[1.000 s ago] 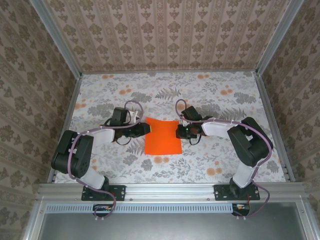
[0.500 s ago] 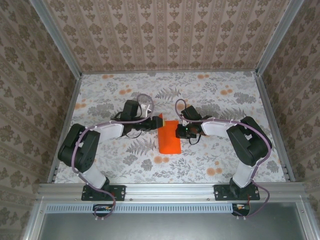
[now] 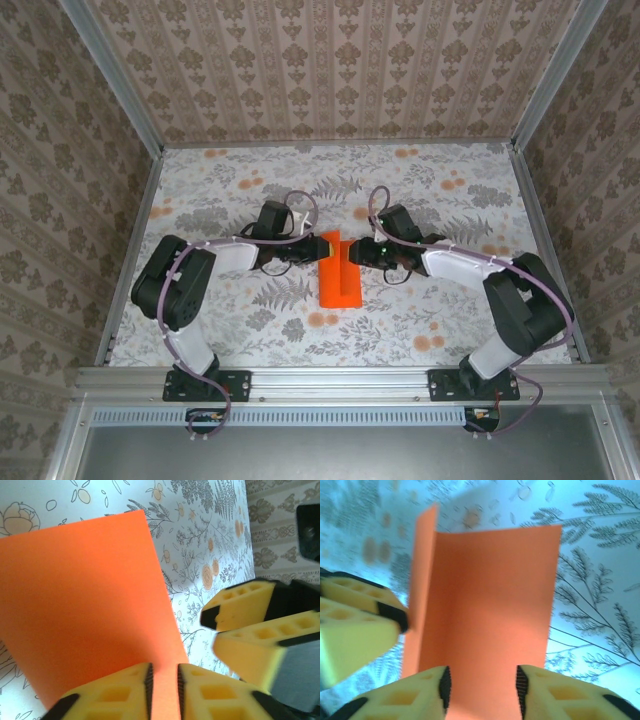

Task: Fold a paper plane with a square sheet of paper (fold left side to right side)
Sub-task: First fold in half a square sheet of paper at the center of the table.

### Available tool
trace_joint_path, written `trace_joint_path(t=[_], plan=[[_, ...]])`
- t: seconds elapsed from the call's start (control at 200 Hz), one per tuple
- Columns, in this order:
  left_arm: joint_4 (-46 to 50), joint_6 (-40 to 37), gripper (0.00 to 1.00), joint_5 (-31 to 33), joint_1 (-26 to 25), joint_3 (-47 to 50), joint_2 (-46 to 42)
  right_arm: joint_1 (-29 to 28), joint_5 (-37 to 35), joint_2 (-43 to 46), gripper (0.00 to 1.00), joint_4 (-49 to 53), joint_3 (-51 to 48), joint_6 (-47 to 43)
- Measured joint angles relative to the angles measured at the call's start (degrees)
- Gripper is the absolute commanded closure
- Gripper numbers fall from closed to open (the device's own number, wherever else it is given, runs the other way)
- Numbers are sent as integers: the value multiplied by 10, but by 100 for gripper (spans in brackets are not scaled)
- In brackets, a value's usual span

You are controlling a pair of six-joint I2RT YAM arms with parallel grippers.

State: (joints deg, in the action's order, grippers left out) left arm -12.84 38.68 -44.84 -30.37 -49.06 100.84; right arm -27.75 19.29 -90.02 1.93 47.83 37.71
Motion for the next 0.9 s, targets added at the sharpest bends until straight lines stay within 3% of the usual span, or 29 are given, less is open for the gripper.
trace_joint_path(t=[0.245, 0.425, 0.535, 0.645, 0.675, 0.795, 0.9], plan=[[6, -1, 94, 6, 0, -1, 5, 3, 76, -23, 49, -88, -9, 67], [7, -1, 95, 8, 0, -1, 5, -6, 103, -62, 57, -112, -9, 92], [7, -1, 95, 8, 0, -1, 5, -9, 114, -76, 69, -113, -9, 103], [7, -1, 94, 8, 0, -1, 5, -10, 121, -81, 94, -119, -8, 111], [7, -1, 93, 8, 0, -1, 5, -10, 123, -82, 100, -121, -7, 111], [9, -5, 86, 12, 0, -1, 3, -10, 124, -82, 100, -113, 1, 101], [30, -18, 71, 24, 0, -1, -13, -10, 108, -82, 100, -84, 13, 82]])
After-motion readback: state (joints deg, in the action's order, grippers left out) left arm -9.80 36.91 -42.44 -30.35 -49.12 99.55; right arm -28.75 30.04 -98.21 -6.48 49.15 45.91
